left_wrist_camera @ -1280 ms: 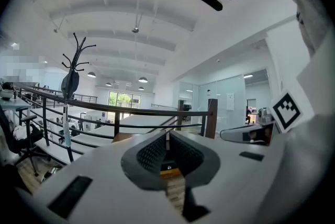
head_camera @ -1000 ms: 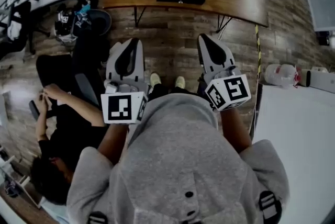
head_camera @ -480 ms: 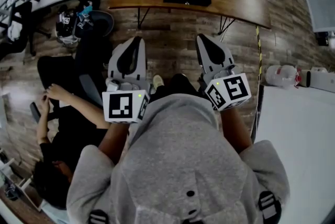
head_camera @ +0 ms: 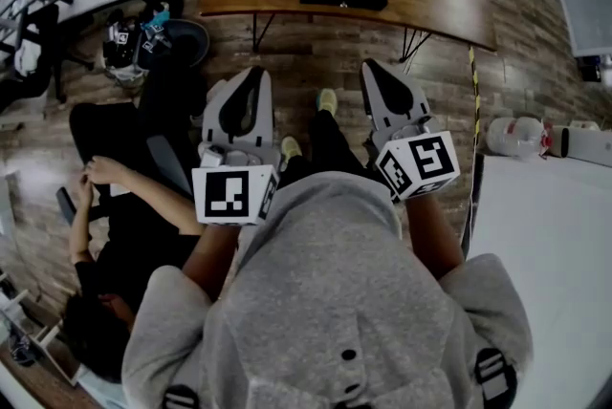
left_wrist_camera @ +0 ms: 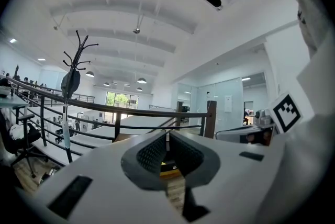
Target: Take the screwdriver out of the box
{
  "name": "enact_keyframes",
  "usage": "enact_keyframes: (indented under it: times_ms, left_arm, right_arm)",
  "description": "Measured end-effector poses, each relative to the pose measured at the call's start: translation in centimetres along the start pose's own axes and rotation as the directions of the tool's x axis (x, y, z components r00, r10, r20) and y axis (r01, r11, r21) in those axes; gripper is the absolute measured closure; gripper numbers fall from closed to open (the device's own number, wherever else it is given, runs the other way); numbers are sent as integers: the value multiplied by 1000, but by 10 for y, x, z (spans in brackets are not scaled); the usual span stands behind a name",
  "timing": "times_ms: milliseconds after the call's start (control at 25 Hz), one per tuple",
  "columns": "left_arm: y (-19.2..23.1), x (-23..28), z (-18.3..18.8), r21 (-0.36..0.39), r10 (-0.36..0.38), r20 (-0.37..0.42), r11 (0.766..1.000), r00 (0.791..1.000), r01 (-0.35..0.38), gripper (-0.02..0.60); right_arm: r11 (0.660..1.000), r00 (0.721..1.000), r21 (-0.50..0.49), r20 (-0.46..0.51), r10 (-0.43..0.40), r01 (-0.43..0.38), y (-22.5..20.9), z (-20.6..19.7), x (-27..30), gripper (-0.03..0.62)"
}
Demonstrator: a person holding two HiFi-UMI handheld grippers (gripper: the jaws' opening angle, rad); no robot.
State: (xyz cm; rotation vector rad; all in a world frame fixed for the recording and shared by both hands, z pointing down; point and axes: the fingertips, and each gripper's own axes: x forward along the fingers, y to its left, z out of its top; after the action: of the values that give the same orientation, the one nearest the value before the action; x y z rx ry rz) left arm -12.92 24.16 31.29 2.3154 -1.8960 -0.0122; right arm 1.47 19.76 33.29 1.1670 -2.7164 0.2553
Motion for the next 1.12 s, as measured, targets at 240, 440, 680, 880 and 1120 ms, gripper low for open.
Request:
enact_keyframes:
  times_ms: [240,440,680,880,1120]
  left_arm:
    - [-2,4,-1,-5,6,-7,1000,1000,-6,552]
    - [-4,15,2,8,8,-2,1000,1000,-8,552]
    - [-6,44,3,8,2,-16,1000,1000,-2,552]
    - [-13,84,10,30,-23,-26,999,999,24,552]
    - [-10,140,10,15,-16,-41,1000,999,17,552]
  right_arm:
    - [1000,1000,6,1,-10,10,-9,0,5,579]
    - [1000,1000,8,5,-7,7,-19,0,9,579]
    - [1000,1000,6,1,-20,20,-42,2,21,579]
    - [999,999,20,11,-36,36,-80,15,36,579]
    - [998,999,36,3,-51,50,-130,22,65,579]
